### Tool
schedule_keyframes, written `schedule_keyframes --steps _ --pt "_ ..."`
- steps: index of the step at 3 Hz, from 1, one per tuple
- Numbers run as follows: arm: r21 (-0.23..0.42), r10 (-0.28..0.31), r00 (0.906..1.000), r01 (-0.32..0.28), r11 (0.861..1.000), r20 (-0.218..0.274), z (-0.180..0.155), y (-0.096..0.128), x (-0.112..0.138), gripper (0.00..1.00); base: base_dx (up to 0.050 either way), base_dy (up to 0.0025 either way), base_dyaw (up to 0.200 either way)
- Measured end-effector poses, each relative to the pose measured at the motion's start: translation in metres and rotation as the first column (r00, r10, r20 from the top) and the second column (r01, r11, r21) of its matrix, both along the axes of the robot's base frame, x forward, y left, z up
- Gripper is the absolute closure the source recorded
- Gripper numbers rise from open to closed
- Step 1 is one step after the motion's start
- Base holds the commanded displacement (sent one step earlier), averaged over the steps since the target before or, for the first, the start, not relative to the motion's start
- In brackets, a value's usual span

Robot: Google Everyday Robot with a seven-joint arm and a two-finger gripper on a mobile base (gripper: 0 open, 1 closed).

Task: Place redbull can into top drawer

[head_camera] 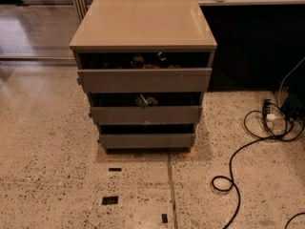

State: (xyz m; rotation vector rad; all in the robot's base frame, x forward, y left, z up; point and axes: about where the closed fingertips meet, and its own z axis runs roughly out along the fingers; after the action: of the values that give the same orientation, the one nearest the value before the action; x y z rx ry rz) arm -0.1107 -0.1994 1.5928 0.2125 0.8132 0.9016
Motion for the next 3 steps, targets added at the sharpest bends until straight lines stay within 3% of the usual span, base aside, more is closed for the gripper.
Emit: schedule_keyframes --steps 1,2,3 --pt "0.136 0.094 0.9955 -0.094 0.986 0.012 0.0033 -0.0031 -0.0042 0.0 0.0 0.0 0.0" --pt "0.294 0.185 0.9815 -0.191 0.936 0.048 0.0077 -0.0098 -0.0106 0.0 0.0 0.0 0.0" --pt "0.352 0.258 0.9641 -0.263 0.898 0.064 0.0125 -0.0121 -0.0081 0.0 0.0 0.0 0.0"
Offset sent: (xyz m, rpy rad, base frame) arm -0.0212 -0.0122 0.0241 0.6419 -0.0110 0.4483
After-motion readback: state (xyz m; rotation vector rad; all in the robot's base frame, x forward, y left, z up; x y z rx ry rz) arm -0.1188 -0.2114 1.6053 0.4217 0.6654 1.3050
